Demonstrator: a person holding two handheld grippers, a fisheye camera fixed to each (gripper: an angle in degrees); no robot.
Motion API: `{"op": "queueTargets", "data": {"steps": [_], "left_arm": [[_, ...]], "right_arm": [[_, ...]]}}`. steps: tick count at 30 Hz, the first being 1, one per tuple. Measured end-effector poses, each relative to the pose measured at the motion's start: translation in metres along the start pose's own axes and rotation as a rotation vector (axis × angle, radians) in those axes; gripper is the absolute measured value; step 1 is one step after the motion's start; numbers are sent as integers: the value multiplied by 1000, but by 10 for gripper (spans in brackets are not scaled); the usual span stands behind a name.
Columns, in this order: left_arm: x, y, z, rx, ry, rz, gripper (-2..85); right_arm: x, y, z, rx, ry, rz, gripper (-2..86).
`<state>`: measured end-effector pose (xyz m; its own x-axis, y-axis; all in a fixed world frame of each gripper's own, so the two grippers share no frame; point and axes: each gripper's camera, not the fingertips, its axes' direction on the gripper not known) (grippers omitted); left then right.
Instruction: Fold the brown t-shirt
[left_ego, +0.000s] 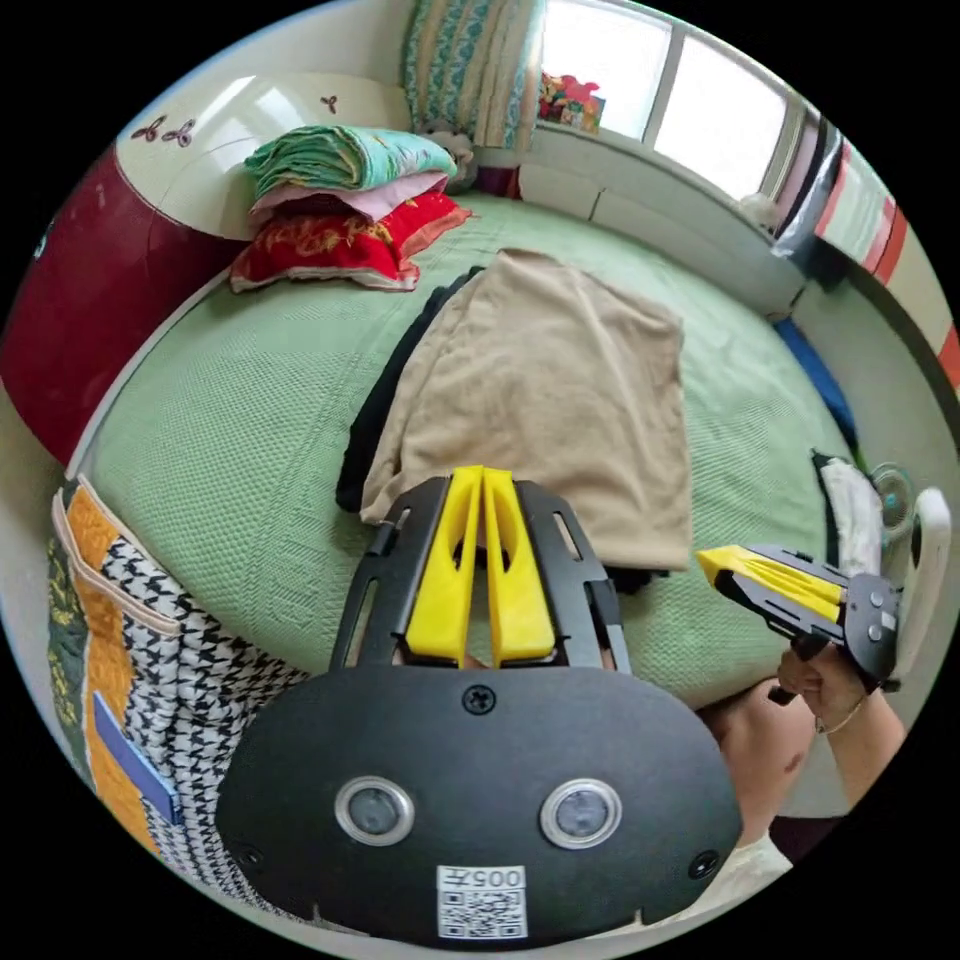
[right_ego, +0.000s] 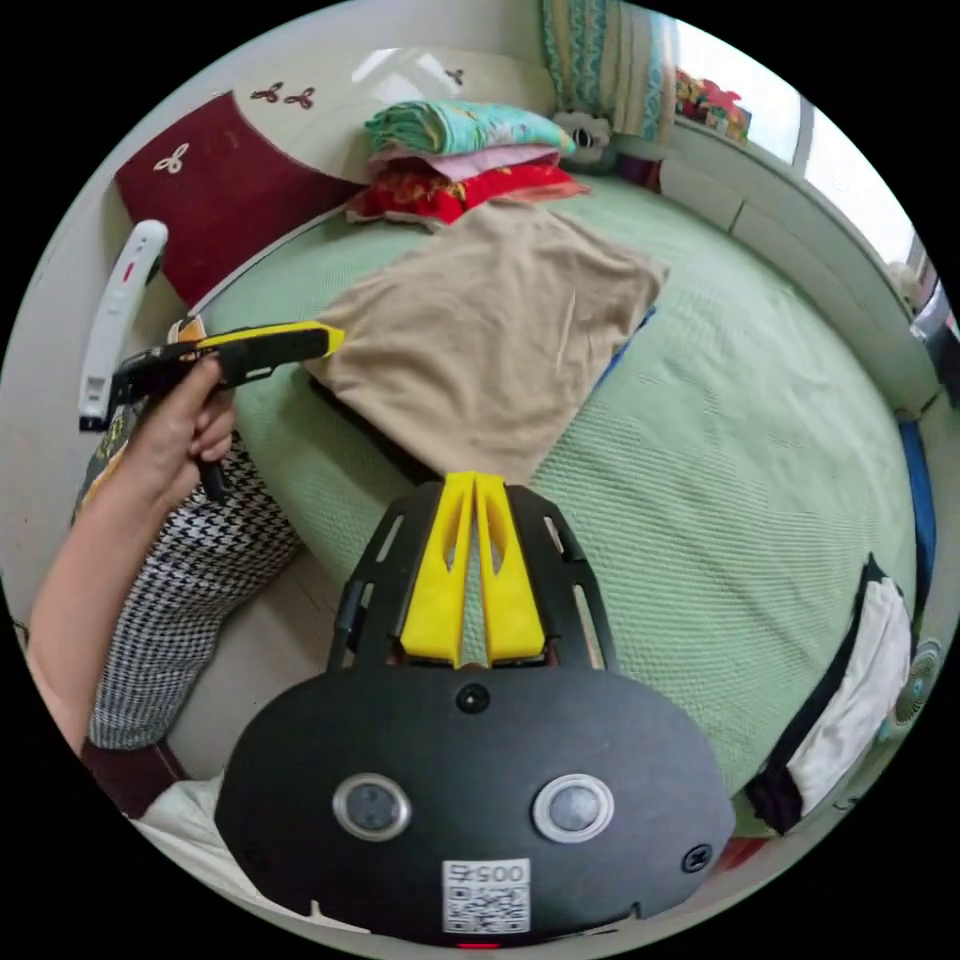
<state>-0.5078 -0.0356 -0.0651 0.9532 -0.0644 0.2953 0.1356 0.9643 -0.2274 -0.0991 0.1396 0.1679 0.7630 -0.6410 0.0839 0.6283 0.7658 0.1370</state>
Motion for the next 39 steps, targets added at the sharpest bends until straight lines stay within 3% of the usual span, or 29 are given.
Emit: {"op": "queueTargets", "data": {"steps": [3,7,10,14,21,24,26,31,39], "left_arm": [[28,11,-33,86,57,94,-4],[84,27,-46,138,170,233,-6],[126,37,-29,121,203,263,-6],[177,51,6,67,171,283,-6],[250,62,46,-40,79,470,-4],[258,63,41,65,-28,595,-2],[251,57,48,29,-30,563,-2],[222,36,57,-11,177,318,-5],[242,39,68,-39,222,372,-6]], "right_arm": [[25,42,-55,151,56,7,-12],[80,111,-105,331,133,190,-11],[108,150,-111,352,218,356,-9],[124,198,-103,364,300,492,-9],[140,229,-111,330,423,475,-9],[149,244,-128,371,450,476,-6],[165,257,-135,364,436,584,4],[186,280,-147,395,499,710,43],[200,314,-162,391,573,778,80]]}}
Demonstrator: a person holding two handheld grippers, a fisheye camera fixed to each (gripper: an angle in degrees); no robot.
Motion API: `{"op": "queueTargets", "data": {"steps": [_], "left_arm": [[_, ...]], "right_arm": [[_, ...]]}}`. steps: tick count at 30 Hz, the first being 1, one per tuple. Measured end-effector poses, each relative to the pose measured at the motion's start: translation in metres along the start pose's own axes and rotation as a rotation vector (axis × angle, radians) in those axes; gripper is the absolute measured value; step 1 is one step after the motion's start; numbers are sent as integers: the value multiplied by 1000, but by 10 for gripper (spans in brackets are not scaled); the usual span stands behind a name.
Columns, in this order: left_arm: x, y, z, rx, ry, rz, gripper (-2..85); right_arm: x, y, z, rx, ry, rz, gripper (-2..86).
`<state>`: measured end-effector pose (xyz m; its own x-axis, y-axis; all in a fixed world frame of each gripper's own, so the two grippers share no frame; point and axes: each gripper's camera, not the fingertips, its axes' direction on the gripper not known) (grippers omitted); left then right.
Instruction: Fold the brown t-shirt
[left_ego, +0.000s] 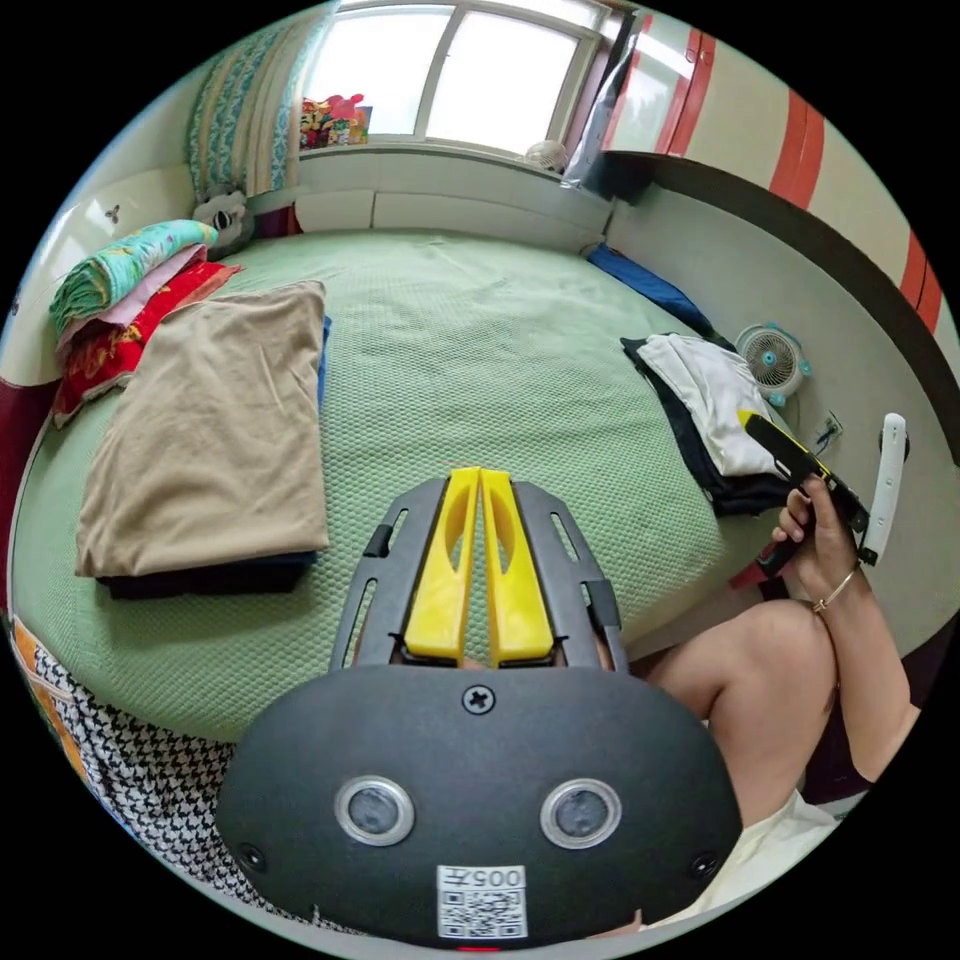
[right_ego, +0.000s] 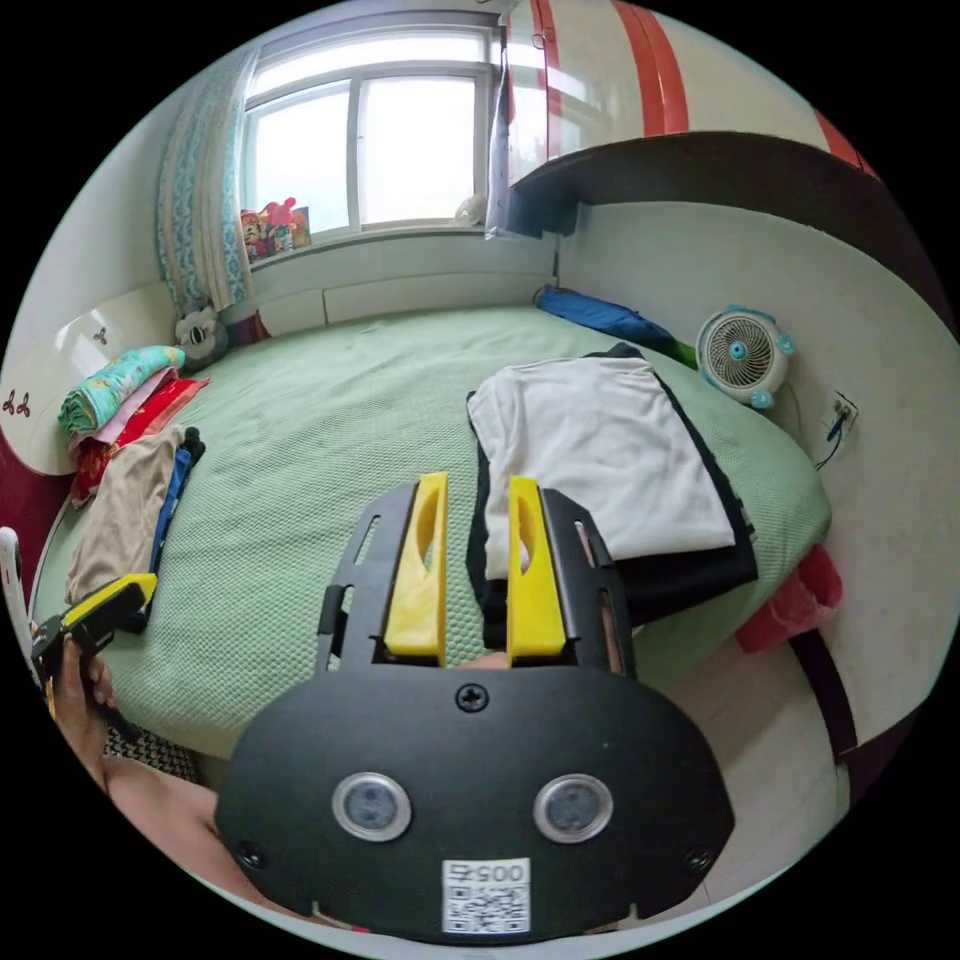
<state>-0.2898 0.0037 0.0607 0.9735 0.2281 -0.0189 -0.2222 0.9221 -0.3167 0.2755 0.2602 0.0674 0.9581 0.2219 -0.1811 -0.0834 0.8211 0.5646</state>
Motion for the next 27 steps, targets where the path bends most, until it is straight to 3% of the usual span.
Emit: {"op": "queueTargets", "data": {"steps": [13,27], "left_arm": [[1,-2,10,-19,34,-29,-6],[11,-8,17,30,-25,-21,-5]], "right_arm": [[60,16,-8,-17,7,138,83],[64,15,1,-174,-220,88,-9]]}}
